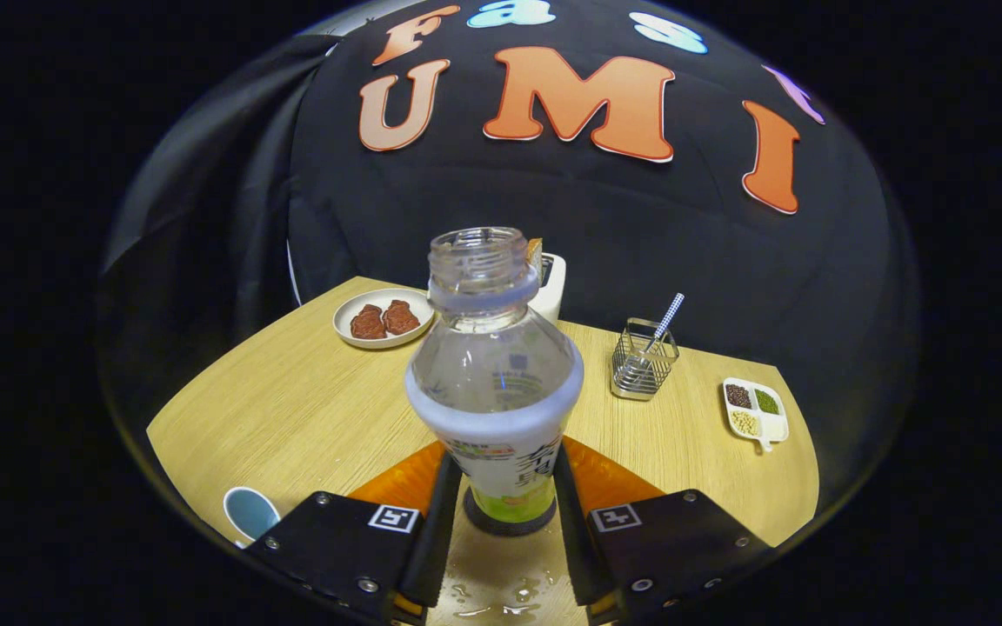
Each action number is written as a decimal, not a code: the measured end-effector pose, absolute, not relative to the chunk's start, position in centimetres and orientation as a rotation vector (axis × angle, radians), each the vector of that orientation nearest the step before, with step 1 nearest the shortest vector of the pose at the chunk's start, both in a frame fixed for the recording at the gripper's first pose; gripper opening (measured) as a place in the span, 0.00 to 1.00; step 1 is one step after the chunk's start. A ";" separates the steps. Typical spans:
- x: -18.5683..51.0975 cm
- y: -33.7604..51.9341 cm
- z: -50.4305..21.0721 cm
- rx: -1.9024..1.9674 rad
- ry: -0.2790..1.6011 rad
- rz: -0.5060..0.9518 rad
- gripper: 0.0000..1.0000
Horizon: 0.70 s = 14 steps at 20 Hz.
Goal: Take the bottle from table, then pour the juice into the cup, finally place the bottle on the coaster
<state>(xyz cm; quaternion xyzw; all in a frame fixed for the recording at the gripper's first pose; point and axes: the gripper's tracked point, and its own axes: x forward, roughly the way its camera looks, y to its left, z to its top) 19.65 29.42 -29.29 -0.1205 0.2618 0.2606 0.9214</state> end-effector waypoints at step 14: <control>20.7 28.2 -34.6 -0.151 0.584 0.483 0.63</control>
